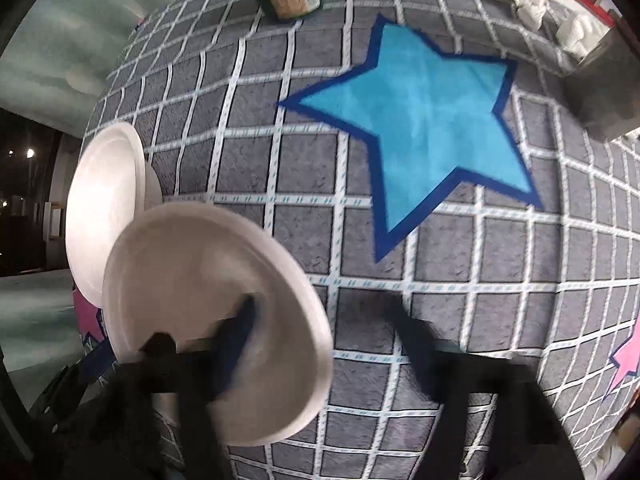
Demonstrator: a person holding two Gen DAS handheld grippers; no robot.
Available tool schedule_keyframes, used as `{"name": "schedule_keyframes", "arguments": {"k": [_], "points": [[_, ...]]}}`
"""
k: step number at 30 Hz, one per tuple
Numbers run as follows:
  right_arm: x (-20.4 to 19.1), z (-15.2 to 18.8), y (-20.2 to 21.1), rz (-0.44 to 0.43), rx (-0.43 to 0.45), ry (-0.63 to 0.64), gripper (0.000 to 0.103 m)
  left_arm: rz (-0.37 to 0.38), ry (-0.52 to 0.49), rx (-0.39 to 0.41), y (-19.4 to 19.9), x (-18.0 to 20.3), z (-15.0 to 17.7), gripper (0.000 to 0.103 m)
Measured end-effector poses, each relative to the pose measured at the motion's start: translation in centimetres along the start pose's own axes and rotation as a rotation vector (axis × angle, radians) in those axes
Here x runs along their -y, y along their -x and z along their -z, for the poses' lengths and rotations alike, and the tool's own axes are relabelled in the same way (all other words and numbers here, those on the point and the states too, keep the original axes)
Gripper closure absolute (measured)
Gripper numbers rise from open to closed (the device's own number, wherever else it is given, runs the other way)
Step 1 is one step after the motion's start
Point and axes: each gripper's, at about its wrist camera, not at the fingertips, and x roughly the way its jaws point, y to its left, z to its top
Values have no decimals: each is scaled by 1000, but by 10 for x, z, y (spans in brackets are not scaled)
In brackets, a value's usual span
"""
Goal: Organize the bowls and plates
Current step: 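Move both grippers to the white bowl beside the blue star, then grasp the white bowl rim with both grippers and lift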
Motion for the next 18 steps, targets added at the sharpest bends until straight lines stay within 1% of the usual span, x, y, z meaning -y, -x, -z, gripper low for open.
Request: {"name": "schedule_keyframes", "arguments": {"k": [1,2,3,4,5,6,7,9,10,11,12,14,15,18], "points": [[-2,0,-2,-20,-8,9,73,24,7,-11,-2,0,-1,60],[-5,1,-4,-52,-26,13,78,42,9,-19,-5,0,-2,69],[-6,2,-5,-60,-33,19,82,56,-3,-25,-6,2,-2,71],[-8,4,-5,-61,-33,24,82,54,-19,-23,-7,4,-1,75],[-10,6,-5,-63,-32,28,82,46,-40,-22,-7,8,0,76],[-10,10,-5,-65,-38,31,82,36,-67,-27,-8,13,2,76],[-9,15,-6,-70,-46,32,85,32,-95,-36,-8,19,8,76],[-6,30,-3,-91,-58,38,85,34,-142,-45,-8,28,21,76],[-4,39,-2,-95,-60,41,85,24,-165,-45,-8,32,26,76],[-3,50,-2,-96,-69,47,85,-4,-188,-35,-6,35,30,75],[-1,58,-3,-93,-80,48,85,-45,-216,-5,-3,39,33,73],[4,67,-7,-101,-94,35,85,-59,-228,25,0,39,33,52],[8,70,-9,-107,-97,16,85,-51,-224,29,1,38,31,49],[18,70,-12,-135,-99,-30,85,-30,-244,-6,-6,44,22,48]]}}
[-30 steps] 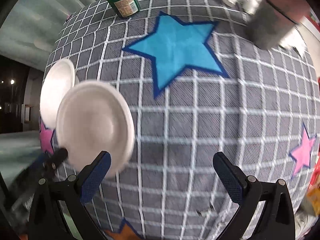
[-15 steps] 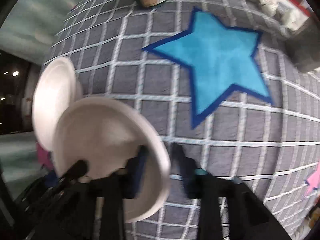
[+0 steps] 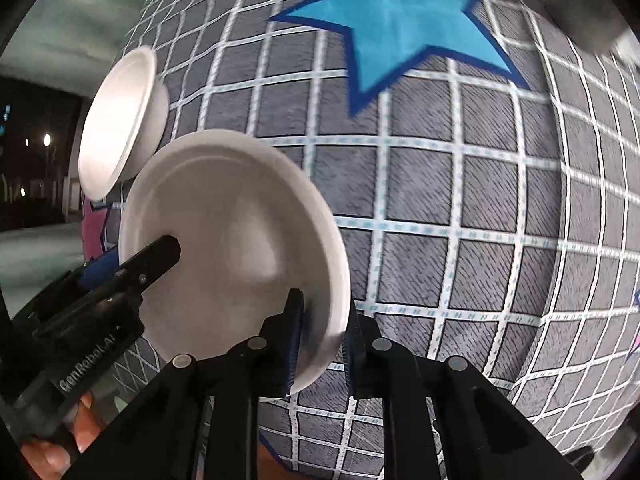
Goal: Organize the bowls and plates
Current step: 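Grasp the white bowl rim with both grippers and lift, then carry the white bowl over the first bowl and lower it in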
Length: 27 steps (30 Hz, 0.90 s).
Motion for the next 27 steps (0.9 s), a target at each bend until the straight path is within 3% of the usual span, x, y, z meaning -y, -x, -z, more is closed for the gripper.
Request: {"name": "schedule_keyframes", "arguments": {"k": [5,14,21,27], "points": [[2,14,0,-19,-7,-4,85,33,-85,-33,-12,23,4,63],[36,69,19,-25,12,-26,83,-4,-178,-7,13,76,51,63],[55,123,57,-36,37,17,82,-2,-229,40,55,115,115,63],[69,175,86,-32,27,55,82,-13,-258,31,72,107,173,63]]}}
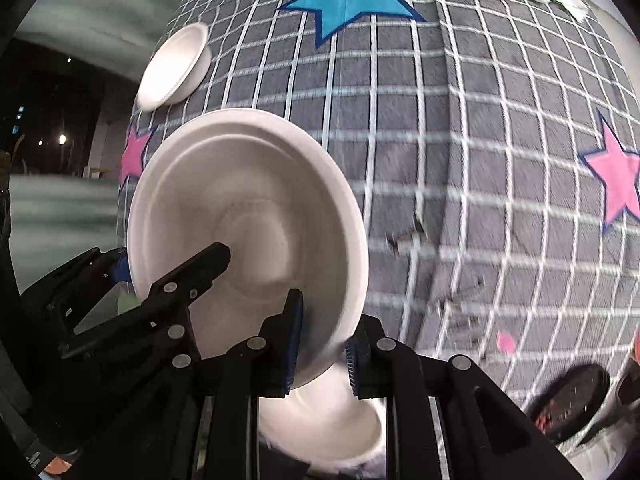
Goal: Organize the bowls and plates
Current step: 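Carry the white bowl over the first bowl and lower it in, then open both grippers and withdraw from the stacked bowls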
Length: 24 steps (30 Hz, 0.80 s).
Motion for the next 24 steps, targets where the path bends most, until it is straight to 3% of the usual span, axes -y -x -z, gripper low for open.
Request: {"name": "schedule_keyframes", "arguments": {"k": [4,10,15,20,21,22,23,24], "points": [[-4,49,4,-11,-27,13,82,4,-5,-28,3,8,39,63],[3,100,5,-28,-69,6,82,-21,-11,-65,3,20,67,63],[7,100,-4,-25,-82,12,82,-35,6,-67,1,23,78,61],[5,96,-13,8,-101,55,82,-56,36,-89,-1,14,88,41],[7,95,-12,18,-99,52,71,-66,41,-86,0,12,89,41],[7,92,-12,36,-92,44,43,-83,52,-82,3,6,91,40],[13,93,-8,53,-82,31,27,-84,64,-80,5,1,92,34],[19,94,-4,39,-71,16,2,-78,89,-78,9,-6,97,32]]}}
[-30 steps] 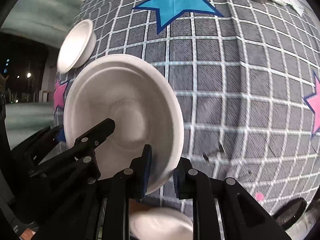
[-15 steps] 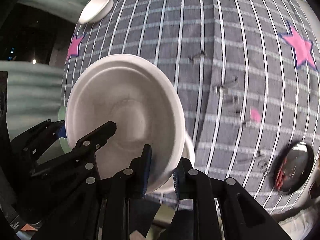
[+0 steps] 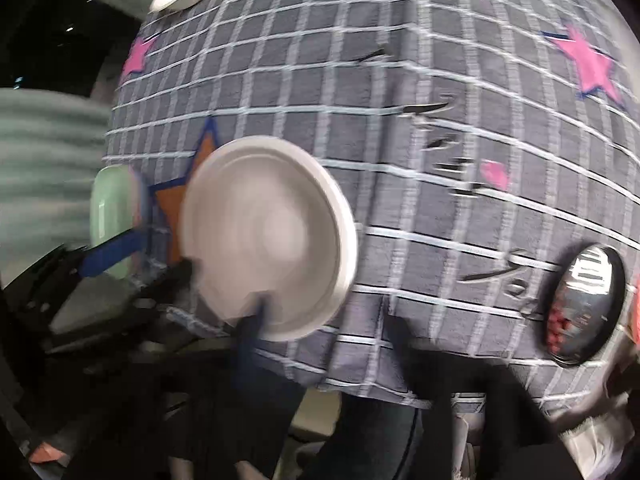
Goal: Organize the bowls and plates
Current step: 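Open both grippers and withdraw from the stacked bowls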
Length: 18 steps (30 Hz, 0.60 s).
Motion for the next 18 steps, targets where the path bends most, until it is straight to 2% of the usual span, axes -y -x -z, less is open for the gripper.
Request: {"name": "schedule_keyframes", "arguments": {"k": [2,7,13,18], "points": [[12,4,7,-38,9,-34,0,0,33,6,4,-9,6,30],[34,18,7,-46,2,-105,0,0,64,9,14,-17,18,29],[46,32,8,-51,-1,-140,0,-15,9,61,33,1,17,27],[48,39,14,-76,20,-156,0,-29,-48,66,43,14,21,27]]}}
